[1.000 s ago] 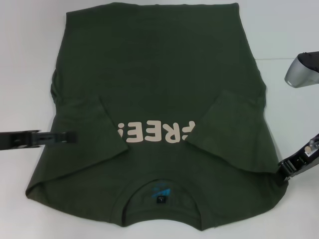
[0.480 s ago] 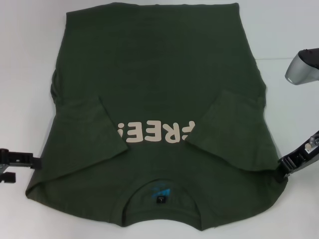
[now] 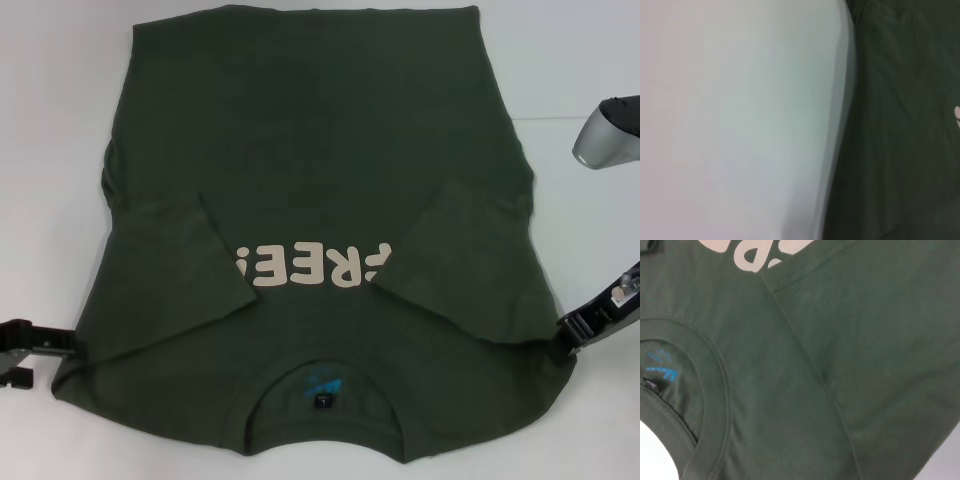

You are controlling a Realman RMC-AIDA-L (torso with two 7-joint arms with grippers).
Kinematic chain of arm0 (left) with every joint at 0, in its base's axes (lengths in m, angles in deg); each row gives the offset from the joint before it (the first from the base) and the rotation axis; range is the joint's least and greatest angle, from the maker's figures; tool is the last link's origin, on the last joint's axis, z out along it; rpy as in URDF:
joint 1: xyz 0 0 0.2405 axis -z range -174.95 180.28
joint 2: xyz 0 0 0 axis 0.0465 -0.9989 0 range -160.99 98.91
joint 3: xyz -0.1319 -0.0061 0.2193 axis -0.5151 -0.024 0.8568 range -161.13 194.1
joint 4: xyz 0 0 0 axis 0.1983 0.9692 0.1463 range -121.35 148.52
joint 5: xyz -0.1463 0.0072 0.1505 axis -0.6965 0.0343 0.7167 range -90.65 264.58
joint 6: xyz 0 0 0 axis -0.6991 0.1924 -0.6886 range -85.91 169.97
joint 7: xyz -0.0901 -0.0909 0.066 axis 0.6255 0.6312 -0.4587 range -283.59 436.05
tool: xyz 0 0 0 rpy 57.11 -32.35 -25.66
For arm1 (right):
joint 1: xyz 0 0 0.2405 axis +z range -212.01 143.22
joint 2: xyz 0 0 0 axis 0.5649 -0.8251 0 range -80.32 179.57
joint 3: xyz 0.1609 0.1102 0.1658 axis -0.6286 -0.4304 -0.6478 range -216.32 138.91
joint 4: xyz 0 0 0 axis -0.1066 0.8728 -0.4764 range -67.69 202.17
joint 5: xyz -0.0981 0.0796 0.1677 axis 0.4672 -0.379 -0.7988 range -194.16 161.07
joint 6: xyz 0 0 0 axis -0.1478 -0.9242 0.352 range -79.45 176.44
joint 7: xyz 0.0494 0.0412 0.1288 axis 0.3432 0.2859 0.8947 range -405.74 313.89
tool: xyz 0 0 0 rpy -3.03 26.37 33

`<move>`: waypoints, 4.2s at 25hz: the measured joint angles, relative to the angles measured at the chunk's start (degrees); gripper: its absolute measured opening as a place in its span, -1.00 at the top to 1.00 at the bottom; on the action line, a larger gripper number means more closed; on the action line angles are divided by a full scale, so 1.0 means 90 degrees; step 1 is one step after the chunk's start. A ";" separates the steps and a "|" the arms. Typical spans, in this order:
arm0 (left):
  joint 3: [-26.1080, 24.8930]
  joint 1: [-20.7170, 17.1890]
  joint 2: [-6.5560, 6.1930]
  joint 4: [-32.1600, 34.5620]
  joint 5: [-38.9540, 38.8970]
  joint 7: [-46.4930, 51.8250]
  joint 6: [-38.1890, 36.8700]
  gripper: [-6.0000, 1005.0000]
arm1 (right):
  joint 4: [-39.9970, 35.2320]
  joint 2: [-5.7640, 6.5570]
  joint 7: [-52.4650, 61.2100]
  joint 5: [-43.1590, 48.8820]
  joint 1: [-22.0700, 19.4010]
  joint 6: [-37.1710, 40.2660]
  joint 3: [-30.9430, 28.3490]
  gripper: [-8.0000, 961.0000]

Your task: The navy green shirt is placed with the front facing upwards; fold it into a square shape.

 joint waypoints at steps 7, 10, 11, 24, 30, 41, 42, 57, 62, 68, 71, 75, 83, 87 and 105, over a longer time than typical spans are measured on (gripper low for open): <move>0.0079 0.0033 -0.0001 -0.0208 0.0034 -0.0009 0.0181 -0.77 | 0.0009 -0.0006 -0.0005 0.0000 0.0000 0.0001 0.0000 0.91; 0.0092 0.0042 -0.0007 -0.0282 0.0048 -0.0032 0.0220 -0.77 | 0.0008 -0.0006 -0.0005 0.0000 0.0000 0.0001 0.0000 0.91; 0.0114 0.0046 -0.0009 -0.0298 0.0059 -0.0033 0.0235 -0.77 | 0.0007 -0.0006 -0.0005 0.0000 0.0000 0.0004 0.0000 0.91; 0.0345 0.0150 0.0003 -0.0451 0.0211 -0.0013 0.0445 -0.76 | 0.0033 -0.0002 -0.0050 0.0000 0.0019 0.0015 0.0000 0.91; 0.0408 0.0201 0.0009 -0.0552 0.0206 -0.0046 0.0448 -0.76 | 0.0044 -0.0005 -0.0059 0.0000 0.0032 0.0005 0.0000 0.91; 0.0413 0.0350 0.0022 -0.0737 0.0154 -0.0079 0.0439 -0.76 | 0.0062 0.0009 -0.0062 0.0000 0.0035 0.0000 0.0000 0.91; 0.0413 0.0366 0.0020 -0.0767 0.0153 -0.0082 0.0439 -0.76 | 0.0063 0.0011 -0.0063 0.0001 0.0032 0.0001 0.0000 0.91; 0.0569 0.0438 0.0034 -0.0786 0.0192 -0.0145 0.0606 -0.41 | 0.0074 0.0014 -0.0071 0.0001 0.0009 0.0001 0.0000 0.91; 0.0581 0.0438 0.0032 -0.0783 0.0196 -0.0150 0.0593 -0.19 | 0.0074 0.0007 -0.0071 0.0000 0.0017 0.0002 0.0000 0.91; 0.0593 0.0438 0.0032 -0.0775 0.0201 -0.0171 0.0592 0.43 | 0.0074 0.0004 -0.0071 0.0000 0.0022 0.0001 -0.0001 0.91; 0.0595 0.0438 0.0032 -0.0773 0.0201 -0.0239 0.0599 0.66 | 0.0056 -0.0001 -0.0076 -0.0051 -0.0002 0.0001 -0.0029 0.91; 0.0542 0.0438 0.0031 -0.0785 0.0116 -0.0517 0.0613 0.81 | 0.0048 0.0041 -0.0229 -0.0359 -0.0091 0.0054 -0.0242 0.91; 0.0009 0.0336 -0.0009 -0.1192 -0.0445 -0.1823 0.0606 0.81 | 0.0082 0.0111 -0.1483 -0.1417 -0.0881 0.0126 -0.1139 0.91; -0.0530 0.0179 -0.0020 -0.1505 -0.0824 -0.3170 0.0492 0.82 | 0.0094 0.0027 -0.3069 -0.2391 -0.1744 0.0157 -0.1688 0.91; -0.1797 -0.0970 0.0039 -0.1221 -0.1142 -0.7221 -0.1478 0.88 | 0.2104 0.0051 -0.9176 -0.3971 -0.3578 0.0870 -0.3673 0.91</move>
